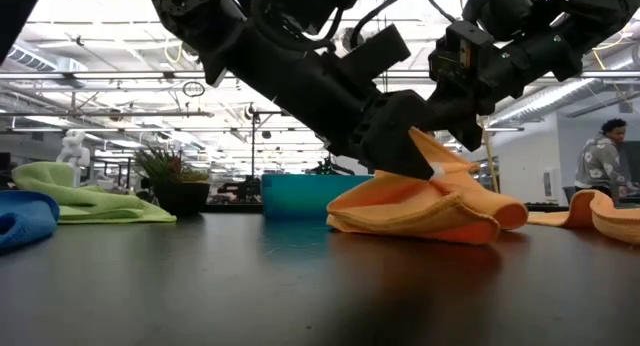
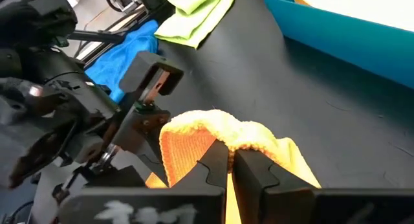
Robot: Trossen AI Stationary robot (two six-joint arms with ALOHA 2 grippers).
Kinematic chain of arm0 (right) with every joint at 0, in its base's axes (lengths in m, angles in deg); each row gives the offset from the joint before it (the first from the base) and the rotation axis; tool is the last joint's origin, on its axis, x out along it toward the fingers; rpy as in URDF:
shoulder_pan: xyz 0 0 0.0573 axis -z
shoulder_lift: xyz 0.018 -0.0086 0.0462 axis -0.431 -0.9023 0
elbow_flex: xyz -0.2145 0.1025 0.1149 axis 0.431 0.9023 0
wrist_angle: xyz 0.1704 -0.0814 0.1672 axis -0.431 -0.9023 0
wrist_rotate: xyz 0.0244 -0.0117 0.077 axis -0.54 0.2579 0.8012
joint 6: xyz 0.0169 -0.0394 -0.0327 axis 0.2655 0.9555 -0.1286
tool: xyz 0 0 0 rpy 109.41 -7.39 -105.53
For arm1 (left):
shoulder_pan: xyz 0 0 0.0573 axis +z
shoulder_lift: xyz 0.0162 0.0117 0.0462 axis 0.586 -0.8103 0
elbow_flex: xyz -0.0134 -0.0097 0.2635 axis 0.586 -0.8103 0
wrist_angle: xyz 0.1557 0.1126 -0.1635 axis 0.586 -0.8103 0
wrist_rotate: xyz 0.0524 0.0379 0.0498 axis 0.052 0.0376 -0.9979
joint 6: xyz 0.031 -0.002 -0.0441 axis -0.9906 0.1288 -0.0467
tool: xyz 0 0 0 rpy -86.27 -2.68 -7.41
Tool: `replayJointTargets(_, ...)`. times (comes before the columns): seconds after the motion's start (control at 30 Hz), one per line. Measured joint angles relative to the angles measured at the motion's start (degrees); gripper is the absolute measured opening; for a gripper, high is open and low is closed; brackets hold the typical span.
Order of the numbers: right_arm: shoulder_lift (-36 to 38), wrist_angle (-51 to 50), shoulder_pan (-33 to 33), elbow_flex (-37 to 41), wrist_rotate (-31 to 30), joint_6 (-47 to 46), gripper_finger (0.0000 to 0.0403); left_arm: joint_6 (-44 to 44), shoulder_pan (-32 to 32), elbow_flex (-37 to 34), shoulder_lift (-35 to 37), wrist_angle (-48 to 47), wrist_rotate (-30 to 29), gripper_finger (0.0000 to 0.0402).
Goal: Fold microfiber towels
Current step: Fold the top orange microfiber cloth
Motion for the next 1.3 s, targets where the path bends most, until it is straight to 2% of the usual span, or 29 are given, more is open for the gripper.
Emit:
replayJointTargets(0.2,0.0,0.0,0.0,0.0,0.0,0.4,0.0002,0.1,1.0,0.0,0.0,-0.4,4.5,0.0104)
replayJointTargets(0.3,0.0,-0.3,0.0,0.0,0.0,0.6,0.0002,-0.9,1.0,0.0,0.0,-1.4,4.8,0.0066)
replayJointTargets(0.37,0.0,-0.7,0.0,0.0,0.0,1.1,0.0002,-1.1,1.0,0.0,0.0,-2.0,4.8,0.0027)
replayJointTargets(0.43,0.0,-1.1,0.0,0.0,0.0,2.2,0.0002,-1.1,1.0,0.0,0.1,-2.4,4.9,0.001)
replayJointTargets(0.53,0.0,-1.6,0.0,0.0,1.0,5.5,0.0002,-1.3,1.0,0.0,1.0,-4.5,4.9,0.0006)
replayJointTargets(0.7,0.2,-1.8,-0.8,0.0,7.9,10.4,0.0024,-0.8,1.0,-0.1,5.9,-12.5,4.9,0.0004)
replayJointTargets(0.83,0.4,-3.0,-1.6,-0.1,6.6,12.8,0.0056,0.3,0.9,-0.1,10.2,-19.0,3.5,0.0003)
replayJointTargets(1.1,2.2,-14.1,-1.0,-0.1,4.4,15.0,0.0126,1.1,1.6,-0.1,15.3,-28.2,1.3,0.0002)
replayJointTargets(1.3,7.5,-21.4,-2.5,-0.1,4.1,14.3,0.0143,3.6,4.0,-0.1,16.5,-33.4,0.5,0.0003)
